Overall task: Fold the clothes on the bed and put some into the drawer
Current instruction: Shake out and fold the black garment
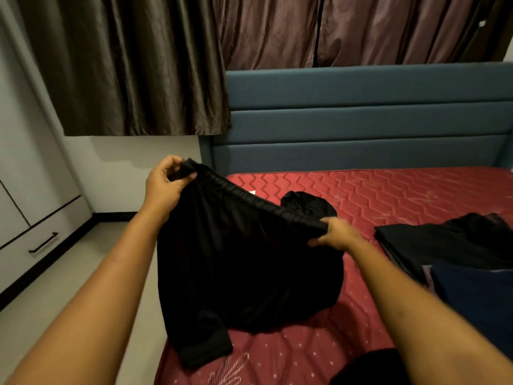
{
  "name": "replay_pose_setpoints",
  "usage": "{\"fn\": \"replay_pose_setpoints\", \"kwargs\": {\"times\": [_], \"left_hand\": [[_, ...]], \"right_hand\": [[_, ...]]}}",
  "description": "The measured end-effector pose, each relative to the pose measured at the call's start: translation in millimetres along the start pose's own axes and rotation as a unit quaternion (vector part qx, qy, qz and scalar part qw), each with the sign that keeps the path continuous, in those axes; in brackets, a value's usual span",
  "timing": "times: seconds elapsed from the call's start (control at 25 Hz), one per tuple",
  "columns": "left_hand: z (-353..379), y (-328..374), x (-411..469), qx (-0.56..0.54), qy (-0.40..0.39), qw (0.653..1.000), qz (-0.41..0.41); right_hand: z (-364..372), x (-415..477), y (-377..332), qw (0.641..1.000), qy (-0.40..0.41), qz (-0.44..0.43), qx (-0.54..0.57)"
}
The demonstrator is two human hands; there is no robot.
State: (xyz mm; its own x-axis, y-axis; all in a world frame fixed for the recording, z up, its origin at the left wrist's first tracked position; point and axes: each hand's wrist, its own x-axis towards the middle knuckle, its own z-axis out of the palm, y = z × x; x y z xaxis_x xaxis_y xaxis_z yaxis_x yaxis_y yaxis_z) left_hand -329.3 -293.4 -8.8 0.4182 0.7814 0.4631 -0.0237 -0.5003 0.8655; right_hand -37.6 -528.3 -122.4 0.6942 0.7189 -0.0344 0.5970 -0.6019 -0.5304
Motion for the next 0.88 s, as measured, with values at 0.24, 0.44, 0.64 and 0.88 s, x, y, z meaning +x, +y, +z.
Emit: {"fn": "replay_pose_setpoints", "kwargs": {"times": [0.24, 0.44, 0.64, 0.88], "left_hand": [[-23, 60, 60, -0.020, 0.051, 0.996, 0.068], [-4, 61, 60, 0.116, -0.007, 0.989, -0.093], [-24, 91, 19, -0.111, -0.095, 0.982, -0.121], [-70, 110, 30, -0.095, -0.138, 0.972, -0.163]], "right_hand": [[-184, 12, -98, 0.953, 0.280, -0.118, -0.014], [-186, -25, -108, 0.986, -0.017, -0.099, 0.131], [-197, -67, -105, 0.944, -0.029, -0.203, 0.260], [-215, -61, -98, 0.845, -0.008, -0.161, 0.509]]}}
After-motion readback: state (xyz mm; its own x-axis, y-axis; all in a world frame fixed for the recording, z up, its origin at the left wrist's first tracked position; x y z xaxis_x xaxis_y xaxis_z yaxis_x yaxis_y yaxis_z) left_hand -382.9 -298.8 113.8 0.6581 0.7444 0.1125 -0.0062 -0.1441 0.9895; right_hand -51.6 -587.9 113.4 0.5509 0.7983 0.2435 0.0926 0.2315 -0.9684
